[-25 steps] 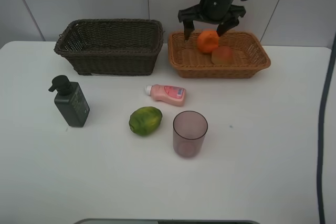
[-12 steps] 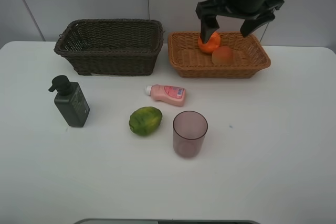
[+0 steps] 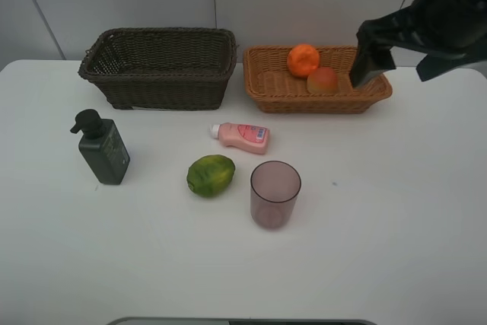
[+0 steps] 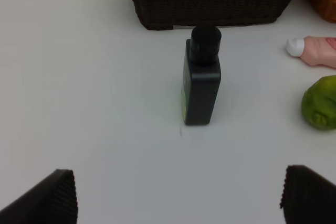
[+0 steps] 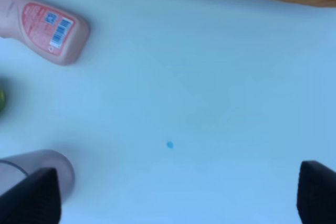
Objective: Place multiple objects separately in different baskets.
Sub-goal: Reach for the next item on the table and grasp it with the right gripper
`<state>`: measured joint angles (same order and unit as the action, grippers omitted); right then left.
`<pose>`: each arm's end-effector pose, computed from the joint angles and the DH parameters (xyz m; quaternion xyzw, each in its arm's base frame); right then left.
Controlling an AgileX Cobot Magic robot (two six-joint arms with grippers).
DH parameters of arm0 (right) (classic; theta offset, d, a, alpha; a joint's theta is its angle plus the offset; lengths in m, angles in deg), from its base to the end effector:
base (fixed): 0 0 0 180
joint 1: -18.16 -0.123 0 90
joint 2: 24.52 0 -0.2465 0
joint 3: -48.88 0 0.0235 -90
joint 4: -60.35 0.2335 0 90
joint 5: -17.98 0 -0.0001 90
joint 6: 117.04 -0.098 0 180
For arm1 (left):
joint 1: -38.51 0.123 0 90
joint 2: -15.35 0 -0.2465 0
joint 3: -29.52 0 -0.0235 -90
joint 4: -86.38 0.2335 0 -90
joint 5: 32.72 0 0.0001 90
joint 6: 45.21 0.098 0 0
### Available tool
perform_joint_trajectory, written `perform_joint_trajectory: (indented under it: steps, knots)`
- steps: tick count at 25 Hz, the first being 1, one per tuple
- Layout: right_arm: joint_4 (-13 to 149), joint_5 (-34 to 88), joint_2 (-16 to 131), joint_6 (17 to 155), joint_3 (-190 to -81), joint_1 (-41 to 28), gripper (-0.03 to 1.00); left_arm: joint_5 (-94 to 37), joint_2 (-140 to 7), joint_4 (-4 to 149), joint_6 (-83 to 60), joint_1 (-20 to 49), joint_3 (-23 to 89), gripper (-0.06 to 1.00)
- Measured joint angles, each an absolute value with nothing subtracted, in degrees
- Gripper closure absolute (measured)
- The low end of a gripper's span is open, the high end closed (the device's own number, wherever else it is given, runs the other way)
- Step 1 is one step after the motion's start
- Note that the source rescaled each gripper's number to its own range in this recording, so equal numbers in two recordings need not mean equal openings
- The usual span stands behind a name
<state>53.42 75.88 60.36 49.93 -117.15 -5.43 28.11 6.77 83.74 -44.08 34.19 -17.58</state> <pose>0.2341 0.0913 0.2663 -0.1110 0.9716 0.0094 0.2087 0.0231 -0.0057 0.2671 0.0415 0.8492 -0.0376 0.5252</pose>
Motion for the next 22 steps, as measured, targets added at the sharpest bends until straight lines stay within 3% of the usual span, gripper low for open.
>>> perform_joint_trajectory:
  steps: [4,8,13,22]
  knots:
    - [54.2,75.88,57.21,48.49,-114.18,-6.13,-0.03,28.11,6.77,83.74,-44.08,34.19,-17.58,-0.06]
    - [56.27,74.2,58.18,45.8,-112.17,-11.21,-0.03,28.11,6.77,83.74,-44.08,34.19,-17.58,-0.06]
    - [57.47,70.06,65.19,42.75,-112.07,-17.12,-0.03,28.11,6.77,83.74,-44.08,34.19,-17.58,-0.06]
    - [58.5,66.45,76.48,42.35,-112.07,-19.2,-0.03,28.11,6.77,83.74,-44.08,34.19,-17.58,-0.06]
